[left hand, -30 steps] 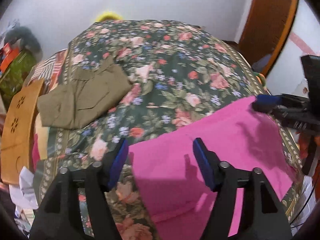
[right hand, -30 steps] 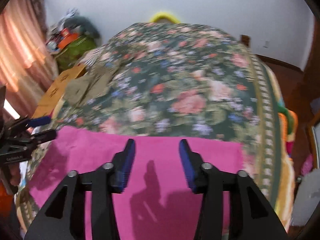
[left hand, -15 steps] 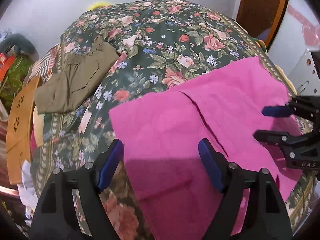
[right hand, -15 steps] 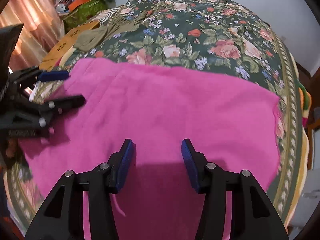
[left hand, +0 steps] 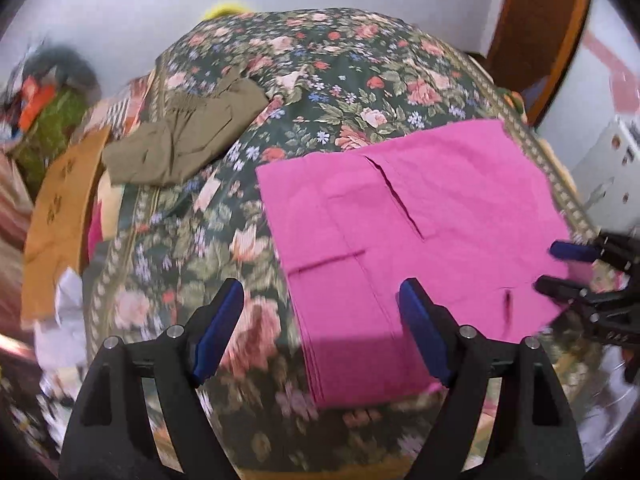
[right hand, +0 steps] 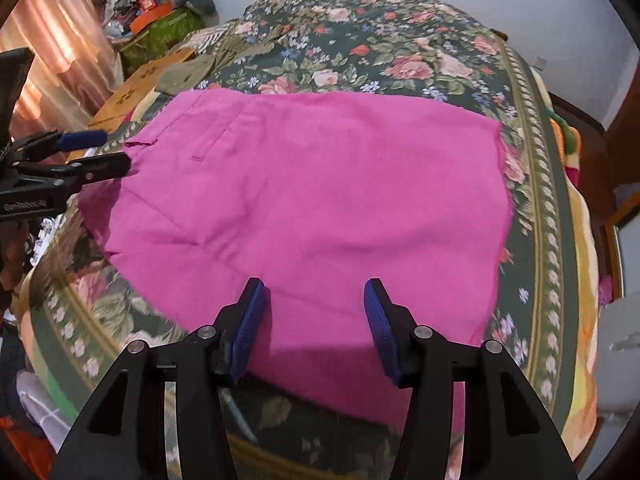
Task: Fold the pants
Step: 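Grasp the folded pink pants' edge with the left gripper and lift it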
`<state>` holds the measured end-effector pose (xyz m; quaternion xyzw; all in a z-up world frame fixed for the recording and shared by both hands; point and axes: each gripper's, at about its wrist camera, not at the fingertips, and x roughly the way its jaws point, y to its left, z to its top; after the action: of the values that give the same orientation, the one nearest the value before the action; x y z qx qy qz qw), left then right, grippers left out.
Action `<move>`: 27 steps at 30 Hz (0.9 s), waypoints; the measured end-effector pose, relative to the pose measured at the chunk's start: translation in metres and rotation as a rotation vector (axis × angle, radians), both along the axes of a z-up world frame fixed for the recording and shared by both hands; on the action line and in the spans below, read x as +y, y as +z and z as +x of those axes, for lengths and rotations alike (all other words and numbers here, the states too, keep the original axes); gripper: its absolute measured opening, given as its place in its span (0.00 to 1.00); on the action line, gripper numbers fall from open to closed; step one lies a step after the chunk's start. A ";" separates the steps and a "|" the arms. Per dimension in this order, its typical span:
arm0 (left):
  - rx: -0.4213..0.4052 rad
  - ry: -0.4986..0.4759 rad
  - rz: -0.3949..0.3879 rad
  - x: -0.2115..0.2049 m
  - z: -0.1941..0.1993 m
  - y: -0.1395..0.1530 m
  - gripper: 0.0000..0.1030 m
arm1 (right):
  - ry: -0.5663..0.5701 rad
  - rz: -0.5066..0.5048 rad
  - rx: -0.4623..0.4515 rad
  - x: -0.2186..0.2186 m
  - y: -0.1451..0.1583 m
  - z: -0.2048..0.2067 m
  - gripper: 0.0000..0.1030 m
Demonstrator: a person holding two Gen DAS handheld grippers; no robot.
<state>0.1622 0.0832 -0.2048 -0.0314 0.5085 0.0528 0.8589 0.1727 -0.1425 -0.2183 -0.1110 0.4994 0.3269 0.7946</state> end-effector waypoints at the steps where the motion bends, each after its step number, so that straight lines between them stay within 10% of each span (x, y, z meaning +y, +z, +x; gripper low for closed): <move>1: 0.004 0.020 -0.031 0.002 -0.004 0.002 0.78 | -0.006 0.012 -0.005 -0.002 0.003 -0.002 0.46; 27: 0.097 0.256 -0.651 0.001 -0.041 -0.028 0.82 | -0.002 0.193 -0.022 -0.013 -0.016 -0.006 0.48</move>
<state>0.1213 0.0844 -0.2326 -0.3648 0.5308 -0.0033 0.7650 0.1664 -0.1555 -0.2341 -0.0368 0.4571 0.3715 0.8073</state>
